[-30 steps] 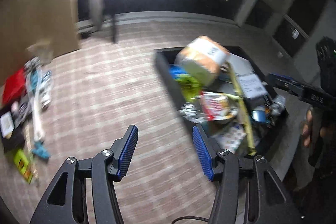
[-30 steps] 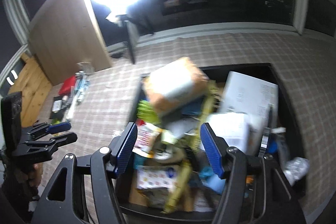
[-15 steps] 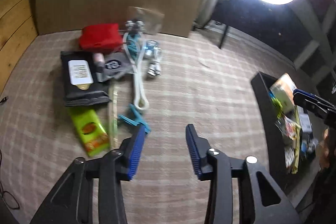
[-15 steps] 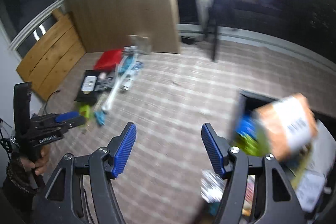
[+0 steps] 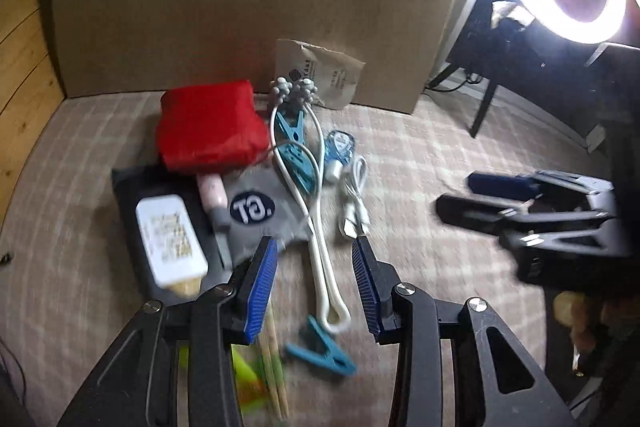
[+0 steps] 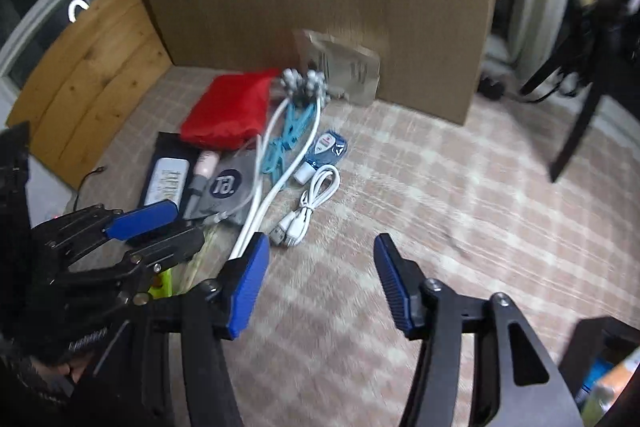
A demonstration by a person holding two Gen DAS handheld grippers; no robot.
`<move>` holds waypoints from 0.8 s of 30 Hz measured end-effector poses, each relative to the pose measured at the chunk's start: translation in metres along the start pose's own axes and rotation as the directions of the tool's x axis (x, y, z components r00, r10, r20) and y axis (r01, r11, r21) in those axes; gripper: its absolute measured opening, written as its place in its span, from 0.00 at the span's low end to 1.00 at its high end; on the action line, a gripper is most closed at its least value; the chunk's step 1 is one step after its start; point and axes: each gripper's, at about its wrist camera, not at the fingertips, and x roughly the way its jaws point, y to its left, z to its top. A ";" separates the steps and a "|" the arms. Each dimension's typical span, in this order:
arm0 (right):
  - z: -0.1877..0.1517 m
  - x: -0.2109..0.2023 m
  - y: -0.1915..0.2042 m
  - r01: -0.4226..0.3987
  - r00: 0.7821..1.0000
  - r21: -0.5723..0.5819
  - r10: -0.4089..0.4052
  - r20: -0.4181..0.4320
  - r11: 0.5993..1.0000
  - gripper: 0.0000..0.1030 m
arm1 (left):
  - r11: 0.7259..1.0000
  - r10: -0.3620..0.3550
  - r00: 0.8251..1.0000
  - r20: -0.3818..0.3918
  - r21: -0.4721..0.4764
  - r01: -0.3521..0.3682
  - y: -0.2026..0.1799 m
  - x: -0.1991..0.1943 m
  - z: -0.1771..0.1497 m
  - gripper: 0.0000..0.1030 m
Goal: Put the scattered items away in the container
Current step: 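Move both tools back to the white cable and clothespins on the floor, then grasp the white USB cable with the left tool while the right tool grasps a cable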
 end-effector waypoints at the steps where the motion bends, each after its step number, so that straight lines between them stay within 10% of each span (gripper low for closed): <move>1: 0.004 0.008 0.000 -0.003 1.000 0.005 0.003 -0.013 1.000 0.48 | 1.000 -0.001 1.000 -0.003 0.004 0.001 0.000 0.005 0.003 0.35; 20: 0.039 0.080 0.018 0.065 0.987 -0.094 -0.078 -0.141 0.993 0.32 | 0.997 0.022 0.999 -0.026 0.080 -0.020 0.004 0.054 0.016 0.32; 24: 0.039 0.081 0.021 0.076 0.979 -0.152 -0.103 -0.177 0.985 0.18 | 0.992 0.036 0.999 -0.026 0.125 -0.033 -0.005 0.060 0.015 0.07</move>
